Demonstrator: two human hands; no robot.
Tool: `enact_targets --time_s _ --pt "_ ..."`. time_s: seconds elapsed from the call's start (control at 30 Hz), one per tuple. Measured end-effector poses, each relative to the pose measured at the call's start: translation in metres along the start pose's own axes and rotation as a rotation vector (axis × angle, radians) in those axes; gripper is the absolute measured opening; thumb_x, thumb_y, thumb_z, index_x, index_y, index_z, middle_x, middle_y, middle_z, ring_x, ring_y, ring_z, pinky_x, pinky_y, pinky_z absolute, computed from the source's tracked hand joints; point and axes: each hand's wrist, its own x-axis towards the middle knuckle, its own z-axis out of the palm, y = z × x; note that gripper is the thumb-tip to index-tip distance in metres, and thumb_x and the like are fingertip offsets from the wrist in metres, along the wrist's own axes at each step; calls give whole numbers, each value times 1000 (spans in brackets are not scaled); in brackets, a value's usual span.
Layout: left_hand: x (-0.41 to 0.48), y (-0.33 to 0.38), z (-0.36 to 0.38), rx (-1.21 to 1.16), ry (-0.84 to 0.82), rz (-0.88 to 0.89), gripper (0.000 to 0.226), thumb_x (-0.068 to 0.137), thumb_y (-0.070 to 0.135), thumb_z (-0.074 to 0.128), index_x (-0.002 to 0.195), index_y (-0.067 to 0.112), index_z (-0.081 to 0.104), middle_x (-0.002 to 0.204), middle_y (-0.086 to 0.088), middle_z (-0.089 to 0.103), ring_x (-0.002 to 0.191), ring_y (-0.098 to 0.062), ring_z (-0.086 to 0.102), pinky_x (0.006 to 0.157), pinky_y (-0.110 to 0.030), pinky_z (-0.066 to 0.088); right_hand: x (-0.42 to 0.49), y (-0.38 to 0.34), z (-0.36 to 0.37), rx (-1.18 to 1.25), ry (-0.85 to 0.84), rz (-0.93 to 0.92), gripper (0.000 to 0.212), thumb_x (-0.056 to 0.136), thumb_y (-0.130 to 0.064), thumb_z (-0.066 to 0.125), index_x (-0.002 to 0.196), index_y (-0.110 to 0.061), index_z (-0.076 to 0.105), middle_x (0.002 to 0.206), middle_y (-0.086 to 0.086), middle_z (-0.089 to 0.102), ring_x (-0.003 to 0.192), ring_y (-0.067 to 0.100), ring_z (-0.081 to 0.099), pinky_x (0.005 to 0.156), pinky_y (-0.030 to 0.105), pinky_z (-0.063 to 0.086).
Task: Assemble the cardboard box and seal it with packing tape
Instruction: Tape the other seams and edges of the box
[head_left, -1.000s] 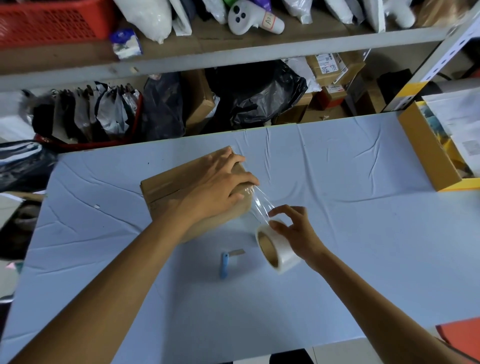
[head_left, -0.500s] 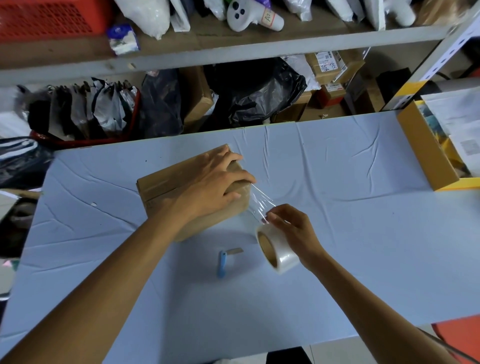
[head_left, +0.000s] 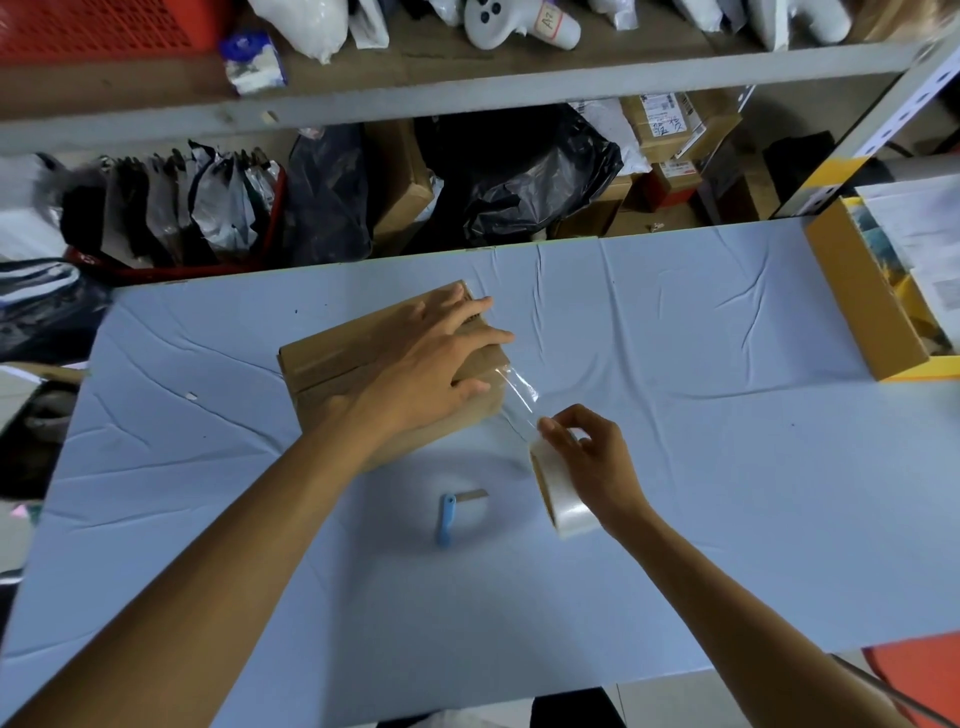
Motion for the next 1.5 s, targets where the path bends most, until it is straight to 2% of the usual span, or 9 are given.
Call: enact_targets --time_s 0.1,0.2,0.5,0.6,0.93,1.07,1.33,1.43,1.5 --pt "0 -1 -4 -25 -19 -18 53 89 29 63 138 33 43 157 3 18 147 -22 1 119 -48 3 3 1 0 -10 -2 -22 14 88 -27 67 84 -15 72 96 -3 64 77 21 63 69 27 45" --pt "0 -2 -5 -13 -18 -5 53 89 32 62 138 33 43 157 3 19 147 -22 2 119 -48 4 3 2 -2 11 -33 20 16 88 -31 66 85 -17 76 100 -3 65 86 15 65 72 25 47" --pt "-5 2 -2 3 1 27 63 87 38 63 143 36 34 159 3 17 148 -22 1 118 -44 3 2 -1 -3 -11 -36 28 25 85 -43 68 75 -22 76 71 0 70 61 12 53 57 19 38" --pt "-6 3 -1 40 13 43 58 88 38 61 142 35 38 158 3 17 148 -22 1 118 -42 3 1 0 -4 -17 -38 35 24 85 -41 68 74 -21 77 71 -5 71 63 9 56 55 10 37" --pt "-3 1 4 19 23 -31 55 92 28 57 142 34 37 159 2 11 147 -22 -1 119 -46 4 6 -6 -1 -5 -9 47 24 84 -42 70 77 -20 78 78 -2 72 75 21 63 69 25 42" --pt "0 -3 0 26 20 -38 51 92 29 56 140 33 40 159 2 14 147 -22 2 119 -49 7 6 -12 -5 -76 -8 90 26 85 -45 67 81 -22 78 80 -7 71 70 7 60 60 18 42" --pt "-3 0 6 -7 37 -34 57 92 26 57 143 36 35 160 2 10 148 -22 -2 119 -48 1 3 -19 -8 -108 -6 95 25 84 -43 69 78 -20 78 76 -3 70 63 4 57 50 6 37" --pt "-9 5 10 -35 71 -19 60 90 25 60 143 37 35 159 3 11 148 -22 3 118 -44 11 1 -20 -9 -117 -17 95 25 84 -43 69 79 -20 79 82 -3 73 71 9 62 55 9 41" --pt "-21 14 11 -20 240 32 51 90 21 60 138 29 45 151 -2 31 140 -22 27 108 -31 30 0 -23 -10 -111 -9 97 25 83 -42 70 79 -19 79 81 -3 72 71 7 62 55 8 41"
